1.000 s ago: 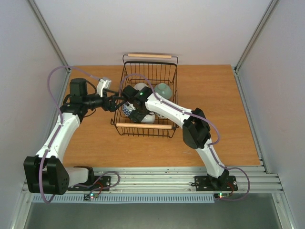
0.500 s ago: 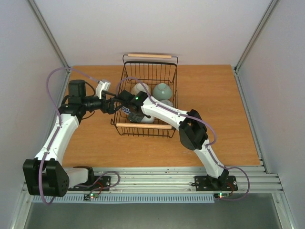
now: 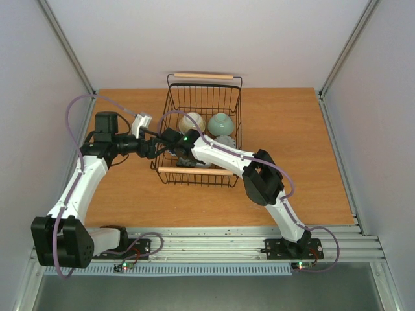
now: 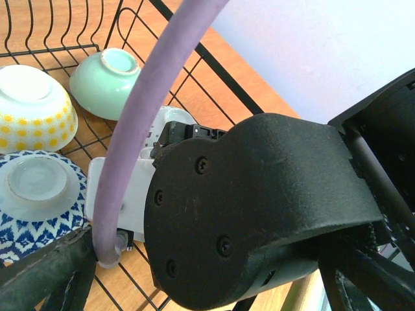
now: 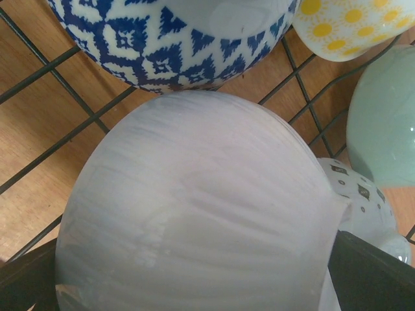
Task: Load the bowls into the dish rack
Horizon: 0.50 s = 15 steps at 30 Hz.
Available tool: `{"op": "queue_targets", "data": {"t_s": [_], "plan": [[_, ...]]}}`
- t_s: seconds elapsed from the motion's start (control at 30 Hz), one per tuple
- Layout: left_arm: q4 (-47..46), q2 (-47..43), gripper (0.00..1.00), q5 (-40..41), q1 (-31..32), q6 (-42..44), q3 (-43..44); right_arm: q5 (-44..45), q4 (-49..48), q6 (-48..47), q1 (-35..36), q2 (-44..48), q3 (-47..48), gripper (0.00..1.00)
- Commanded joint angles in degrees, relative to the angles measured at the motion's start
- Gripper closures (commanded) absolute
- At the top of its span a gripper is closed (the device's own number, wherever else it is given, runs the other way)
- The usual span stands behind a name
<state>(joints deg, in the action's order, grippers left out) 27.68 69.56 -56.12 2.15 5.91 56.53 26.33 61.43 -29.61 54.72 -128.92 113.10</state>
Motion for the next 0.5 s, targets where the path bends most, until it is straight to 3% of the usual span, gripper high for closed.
{"op": "queue_targets", "data": {"t_s": [0.0, 0.2, 0.47], "plan": [[-10.49, -0.78, 0.07, 6.87, 0.66, -2.49, 0.91, -8.18, 2.4, -0.08, 8.92, -1.54, -2.71, 0.01], [-13.75, -3.62, 0.02, 23.2, 0.68, -4.52, -0.81, -9.91, 1.71, -0.53, 9.35, -0.52, -4.13, 0.01], [-16.96, -6.14, 0.01, 35.77, 0.45, -7.32, -2.52, -10.11, 1.01, -0.66, 9.53, -0.16, -5.87, 0.01]]}}
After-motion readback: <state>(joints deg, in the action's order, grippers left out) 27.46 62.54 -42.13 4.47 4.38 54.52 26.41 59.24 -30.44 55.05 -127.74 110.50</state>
